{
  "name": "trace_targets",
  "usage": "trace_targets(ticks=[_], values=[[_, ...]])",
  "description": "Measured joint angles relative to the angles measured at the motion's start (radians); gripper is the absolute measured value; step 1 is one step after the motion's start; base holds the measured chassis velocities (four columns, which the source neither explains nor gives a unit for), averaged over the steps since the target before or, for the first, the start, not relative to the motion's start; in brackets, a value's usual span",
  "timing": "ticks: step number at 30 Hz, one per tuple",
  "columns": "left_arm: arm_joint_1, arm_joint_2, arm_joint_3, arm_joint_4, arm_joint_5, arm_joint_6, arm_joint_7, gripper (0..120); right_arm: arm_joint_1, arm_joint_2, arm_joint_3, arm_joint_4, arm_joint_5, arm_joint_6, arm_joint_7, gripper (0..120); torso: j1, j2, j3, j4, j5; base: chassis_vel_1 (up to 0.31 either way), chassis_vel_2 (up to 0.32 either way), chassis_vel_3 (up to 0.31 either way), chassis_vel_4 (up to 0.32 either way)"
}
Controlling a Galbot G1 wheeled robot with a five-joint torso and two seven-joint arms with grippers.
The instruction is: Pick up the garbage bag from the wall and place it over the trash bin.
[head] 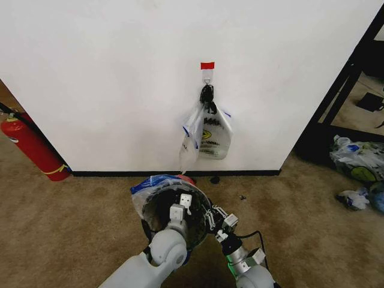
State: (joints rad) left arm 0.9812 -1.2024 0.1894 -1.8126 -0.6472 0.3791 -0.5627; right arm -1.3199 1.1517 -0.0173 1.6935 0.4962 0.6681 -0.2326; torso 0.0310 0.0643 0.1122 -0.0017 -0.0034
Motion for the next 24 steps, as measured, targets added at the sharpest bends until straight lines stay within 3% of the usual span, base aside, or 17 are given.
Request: trace_targets(ticks=[10,17,24], values=[[0.011,0.038,-0.059,0.0,-0.029,0.001,0.007,0,0.001,0.007,0.002,-0.005,-0.004,0.0,0.039,1,0.0,0.0,0.0,0.0007,-0.0001,0.0,0.0,0.0,0.0],[0.057,0.019,-0.029,-0.013,0.0,0.001,0.029,0,0.013,0.021,-0.017,0.002,0.03,0.006,0.057,1,0.0,0.0,0.0,0.0003,-0.0002,0.0,0.0,0.0,0.0],[0.011,-0.011,0.016,-0.032,-0.017,0.006,0.03,0,0.001,0.023,-0.027,0.002,0.022,0.008,0.051,1,0.0,0.0,0.0,0.0001,0.0,0.0,0.0,0.0,0.0]])
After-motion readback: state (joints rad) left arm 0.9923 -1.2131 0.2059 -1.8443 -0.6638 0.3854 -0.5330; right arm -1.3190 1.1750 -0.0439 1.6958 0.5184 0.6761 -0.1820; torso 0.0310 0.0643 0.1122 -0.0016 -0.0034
